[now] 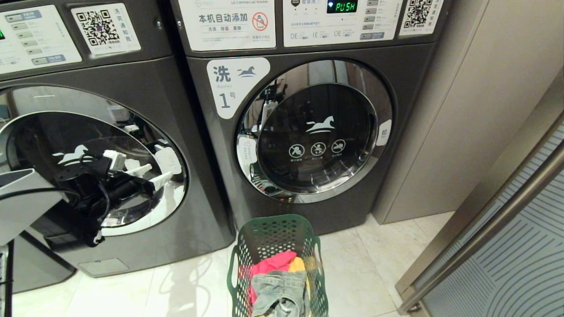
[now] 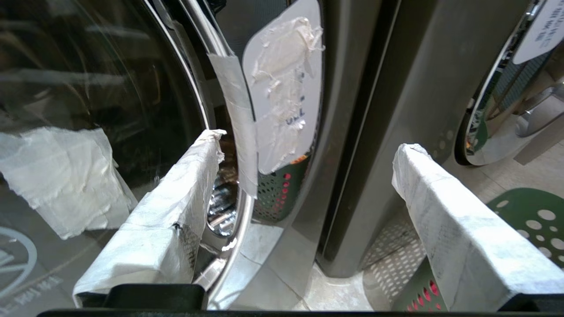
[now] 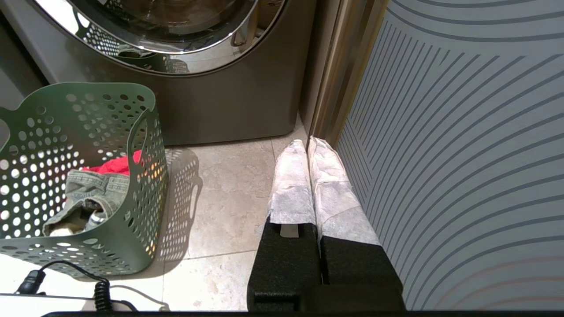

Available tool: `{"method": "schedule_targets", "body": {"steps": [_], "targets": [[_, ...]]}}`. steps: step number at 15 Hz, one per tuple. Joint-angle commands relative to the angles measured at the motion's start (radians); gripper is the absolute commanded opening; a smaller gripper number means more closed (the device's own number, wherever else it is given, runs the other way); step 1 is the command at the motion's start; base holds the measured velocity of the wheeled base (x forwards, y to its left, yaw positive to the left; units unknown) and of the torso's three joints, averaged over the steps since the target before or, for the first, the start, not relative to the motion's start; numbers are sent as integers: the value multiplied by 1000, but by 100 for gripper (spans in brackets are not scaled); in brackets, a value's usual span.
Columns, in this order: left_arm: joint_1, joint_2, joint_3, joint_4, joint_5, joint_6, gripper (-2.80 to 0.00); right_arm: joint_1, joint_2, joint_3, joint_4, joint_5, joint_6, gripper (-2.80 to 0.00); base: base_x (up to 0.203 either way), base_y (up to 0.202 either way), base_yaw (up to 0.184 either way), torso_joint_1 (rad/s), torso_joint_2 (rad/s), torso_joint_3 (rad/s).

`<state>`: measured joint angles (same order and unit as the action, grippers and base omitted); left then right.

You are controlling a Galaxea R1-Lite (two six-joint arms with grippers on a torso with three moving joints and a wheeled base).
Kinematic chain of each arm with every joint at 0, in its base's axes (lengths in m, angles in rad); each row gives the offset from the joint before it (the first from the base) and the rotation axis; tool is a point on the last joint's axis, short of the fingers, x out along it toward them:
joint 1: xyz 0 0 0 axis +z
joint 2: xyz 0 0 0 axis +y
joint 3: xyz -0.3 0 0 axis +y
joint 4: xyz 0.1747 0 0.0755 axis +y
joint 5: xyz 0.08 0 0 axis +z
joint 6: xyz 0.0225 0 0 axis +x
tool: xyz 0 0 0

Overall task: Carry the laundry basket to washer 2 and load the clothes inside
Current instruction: Open the lid of the washing machine

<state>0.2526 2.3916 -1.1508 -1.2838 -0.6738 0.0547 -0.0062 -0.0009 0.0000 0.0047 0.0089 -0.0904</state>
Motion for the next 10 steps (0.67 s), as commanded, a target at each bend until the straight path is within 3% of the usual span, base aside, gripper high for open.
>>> {"method": "schedule_targets", "body": {"steps": [1,10], "targets": [[-5,30,-42,-1,-4,1,0,0,-1,0,0,-1,0,-280,0,0,0,0,0,0],[-22,109,-210,84,-9,-1,0,0,-1,0,0,0,-2,-280,0,0,0,0,0,0]]}}
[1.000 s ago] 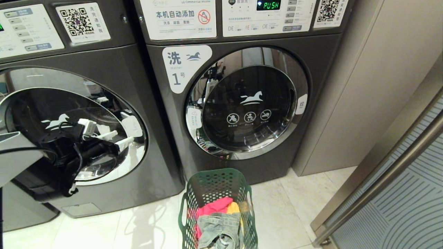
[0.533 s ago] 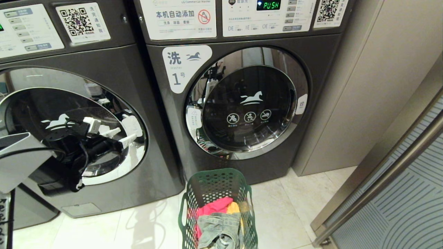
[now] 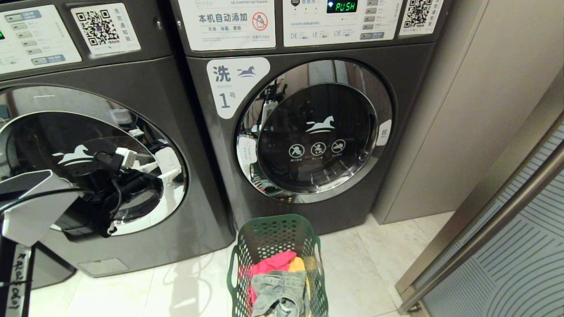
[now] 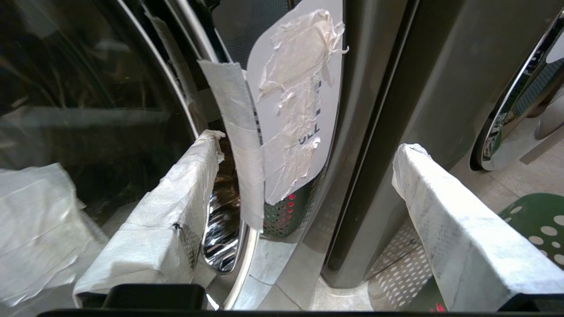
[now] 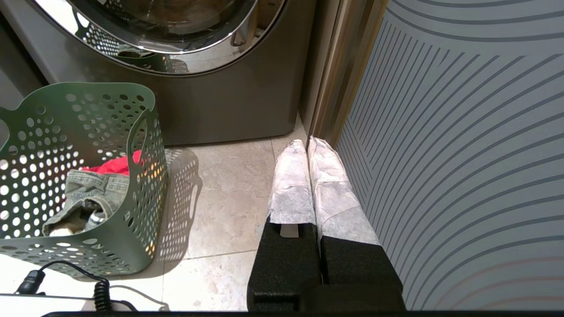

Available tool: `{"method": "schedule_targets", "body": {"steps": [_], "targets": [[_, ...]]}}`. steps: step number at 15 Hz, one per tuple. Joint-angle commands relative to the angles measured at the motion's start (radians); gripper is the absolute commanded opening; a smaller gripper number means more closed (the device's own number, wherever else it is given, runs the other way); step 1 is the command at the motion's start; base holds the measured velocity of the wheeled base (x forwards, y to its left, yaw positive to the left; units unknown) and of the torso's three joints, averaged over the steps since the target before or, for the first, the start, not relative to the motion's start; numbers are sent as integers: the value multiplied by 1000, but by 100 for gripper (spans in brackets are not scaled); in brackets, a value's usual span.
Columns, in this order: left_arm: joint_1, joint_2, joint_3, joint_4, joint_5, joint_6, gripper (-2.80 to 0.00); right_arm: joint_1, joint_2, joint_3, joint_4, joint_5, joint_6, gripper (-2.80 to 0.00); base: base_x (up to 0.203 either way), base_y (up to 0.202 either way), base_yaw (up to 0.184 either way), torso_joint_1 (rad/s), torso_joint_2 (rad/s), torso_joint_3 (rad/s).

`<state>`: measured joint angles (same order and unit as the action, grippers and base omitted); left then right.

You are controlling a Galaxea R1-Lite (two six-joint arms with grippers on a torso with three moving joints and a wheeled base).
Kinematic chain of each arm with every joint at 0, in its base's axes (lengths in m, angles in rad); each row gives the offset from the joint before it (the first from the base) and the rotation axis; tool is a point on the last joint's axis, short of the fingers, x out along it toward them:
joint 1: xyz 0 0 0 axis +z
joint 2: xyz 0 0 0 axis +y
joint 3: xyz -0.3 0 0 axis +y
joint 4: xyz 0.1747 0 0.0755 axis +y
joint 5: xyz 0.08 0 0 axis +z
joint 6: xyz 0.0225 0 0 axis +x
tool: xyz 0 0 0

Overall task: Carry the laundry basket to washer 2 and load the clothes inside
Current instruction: Open the lid of the washing machine

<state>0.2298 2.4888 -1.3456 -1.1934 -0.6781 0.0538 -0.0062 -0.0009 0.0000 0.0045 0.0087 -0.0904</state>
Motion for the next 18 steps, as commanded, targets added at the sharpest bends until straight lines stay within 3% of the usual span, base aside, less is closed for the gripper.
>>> {"method": "schedule_targets", "body": {"steps": [1,8,12,18], "targets": [[0,19,-32,1,-6,-1,0,0,-1,0,0,0,-2,-280,0,0,0,0,0,0],[3,85,-149,54,-13,-8,0,0,-1,0,0,0,-1,-280,0,0,0,0,0,0],[8,96,-182,58,-87,-35,0,0,-1,0,0,1,0,-280,0,0,0,0,0,0],[8,79,-146,47,-63,19,0,0,-1,0,0,1,-2,-280,0,0,0,0,0,0]]}}
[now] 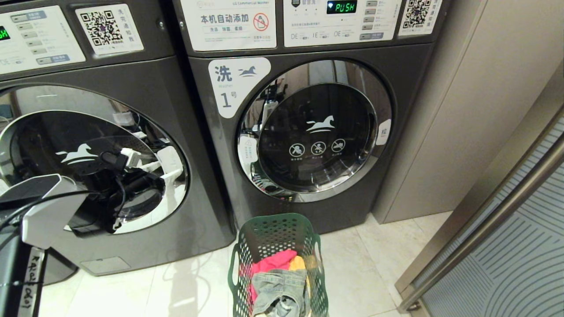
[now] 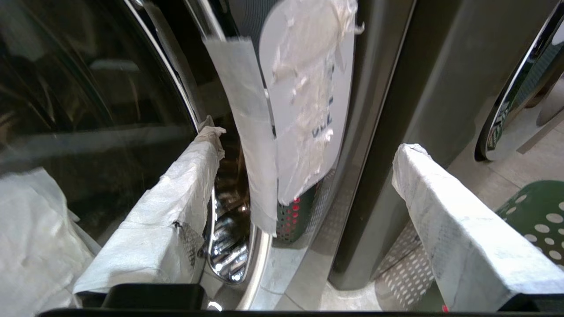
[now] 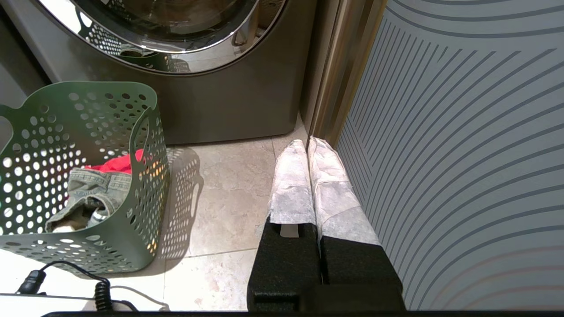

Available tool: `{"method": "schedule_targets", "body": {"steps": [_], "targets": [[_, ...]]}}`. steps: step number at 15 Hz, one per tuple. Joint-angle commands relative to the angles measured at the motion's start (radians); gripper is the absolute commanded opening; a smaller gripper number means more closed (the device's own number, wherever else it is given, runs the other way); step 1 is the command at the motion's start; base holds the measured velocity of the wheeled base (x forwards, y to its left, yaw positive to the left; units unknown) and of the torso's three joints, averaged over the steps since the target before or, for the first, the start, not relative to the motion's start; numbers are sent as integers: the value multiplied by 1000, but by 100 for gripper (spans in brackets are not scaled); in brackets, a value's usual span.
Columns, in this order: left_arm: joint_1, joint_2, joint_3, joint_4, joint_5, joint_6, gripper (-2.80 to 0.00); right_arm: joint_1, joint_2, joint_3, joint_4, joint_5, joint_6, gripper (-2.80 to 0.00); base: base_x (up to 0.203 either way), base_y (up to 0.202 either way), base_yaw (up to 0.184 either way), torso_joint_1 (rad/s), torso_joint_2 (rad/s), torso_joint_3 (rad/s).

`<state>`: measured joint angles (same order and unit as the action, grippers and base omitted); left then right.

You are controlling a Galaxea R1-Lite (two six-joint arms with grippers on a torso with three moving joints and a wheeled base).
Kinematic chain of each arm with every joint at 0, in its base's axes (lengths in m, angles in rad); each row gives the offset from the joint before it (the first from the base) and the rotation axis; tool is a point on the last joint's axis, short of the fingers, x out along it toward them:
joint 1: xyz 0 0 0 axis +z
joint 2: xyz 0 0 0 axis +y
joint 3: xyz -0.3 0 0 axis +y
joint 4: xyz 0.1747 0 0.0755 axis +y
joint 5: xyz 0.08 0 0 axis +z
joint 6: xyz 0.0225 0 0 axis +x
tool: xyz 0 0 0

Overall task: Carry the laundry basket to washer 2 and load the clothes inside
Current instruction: Open the lid of the washing machine

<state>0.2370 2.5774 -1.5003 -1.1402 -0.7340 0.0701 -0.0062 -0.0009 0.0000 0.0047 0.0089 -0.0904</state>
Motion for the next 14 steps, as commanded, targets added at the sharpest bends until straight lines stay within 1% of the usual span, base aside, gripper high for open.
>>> {"method": "schedule_targets", "body": {"steps": [1,5,10,14], "targets": [[1,-29,36,-6,-7,5,0,0,-1,0,0,0,-1,-280,0,0,0,0,0,0],[1,-52,51,-8,-5,8,0,0,-1,0,0,0,-2,-280,0,0,0,0,0,0],[1,-46,41,-15,-15,-30,0,0,-1,0,0,0,0,-280,0,0,0,0,0,0],[-2,-41,40,-16,-30,-40,0,0,-1,0,0,0,-2,-280,0,0,0,0,0,0]]}}
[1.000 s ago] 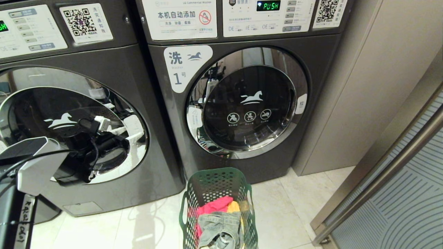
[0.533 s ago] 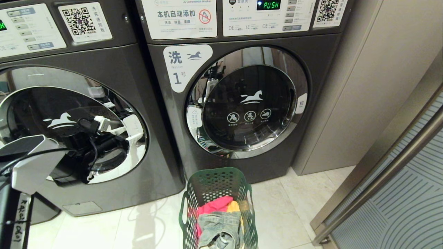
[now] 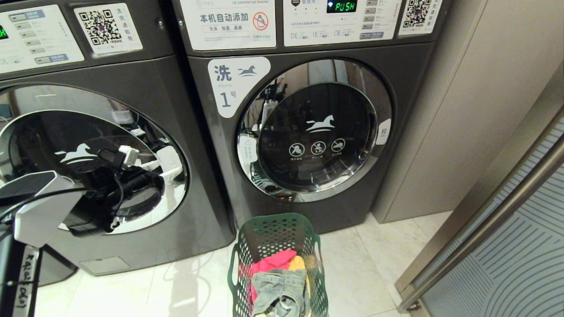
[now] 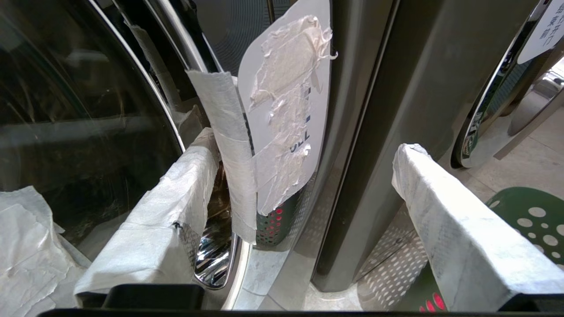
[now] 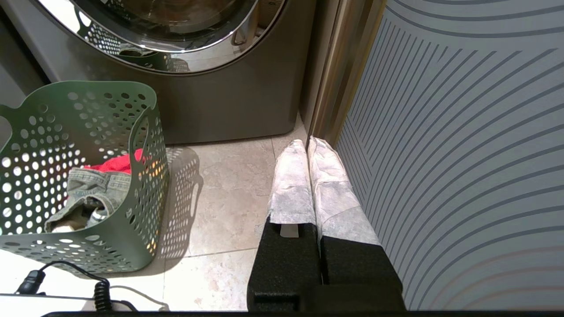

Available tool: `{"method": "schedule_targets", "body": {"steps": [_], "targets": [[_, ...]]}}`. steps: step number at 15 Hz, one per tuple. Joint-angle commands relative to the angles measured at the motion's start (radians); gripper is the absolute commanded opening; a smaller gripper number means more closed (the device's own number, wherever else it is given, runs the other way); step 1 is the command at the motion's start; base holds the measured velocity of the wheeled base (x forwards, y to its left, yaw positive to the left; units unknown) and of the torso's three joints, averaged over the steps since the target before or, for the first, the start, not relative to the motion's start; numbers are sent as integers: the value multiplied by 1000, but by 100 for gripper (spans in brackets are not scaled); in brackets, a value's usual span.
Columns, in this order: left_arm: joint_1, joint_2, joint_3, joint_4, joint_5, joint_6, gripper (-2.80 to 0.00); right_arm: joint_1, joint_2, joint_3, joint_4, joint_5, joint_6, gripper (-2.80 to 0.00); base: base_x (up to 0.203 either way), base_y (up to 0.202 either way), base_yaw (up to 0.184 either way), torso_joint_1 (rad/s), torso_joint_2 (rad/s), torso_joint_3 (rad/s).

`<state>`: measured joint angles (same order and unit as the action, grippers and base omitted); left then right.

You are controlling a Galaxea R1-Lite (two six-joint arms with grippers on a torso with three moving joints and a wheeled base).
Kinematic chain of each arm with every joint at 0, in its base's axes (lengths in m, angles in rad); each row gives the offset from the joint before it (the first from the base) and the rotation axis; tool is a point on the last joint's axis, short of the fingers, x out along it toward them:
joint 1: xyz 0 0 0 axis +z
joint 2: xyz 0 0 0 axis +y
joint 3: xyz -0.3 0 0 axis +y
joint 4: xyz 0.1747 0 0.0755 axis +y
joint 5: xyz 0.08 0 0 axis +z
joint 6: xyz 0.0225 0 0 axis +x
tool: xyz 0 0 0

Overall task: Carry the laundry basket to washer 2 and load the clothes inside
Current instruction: Open the lid of the washing machine

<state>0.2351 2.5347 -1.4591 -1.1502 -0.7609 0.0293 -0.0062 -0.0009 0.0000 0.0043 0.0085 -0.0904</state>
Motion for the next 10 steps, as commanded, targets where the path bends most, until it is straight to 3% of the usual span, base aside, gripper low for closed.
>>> {"method": "schedule_targets", "body": {"steps": [1,7,10], "targets": [[-2,3,-1,-6,-7,-3,0,0,-1,0,0,1,-2,-280,0,0,0,0,0,0],[-5,39,-61,-2,-48,-21,0,0,-1,0,0,0,-1,-280,0,0,0,0,0,0],[-4,76,-126,0,-63,-69,0,0,-1,0,0,1,-1,-280,0,0,0,0,0,0]]}}
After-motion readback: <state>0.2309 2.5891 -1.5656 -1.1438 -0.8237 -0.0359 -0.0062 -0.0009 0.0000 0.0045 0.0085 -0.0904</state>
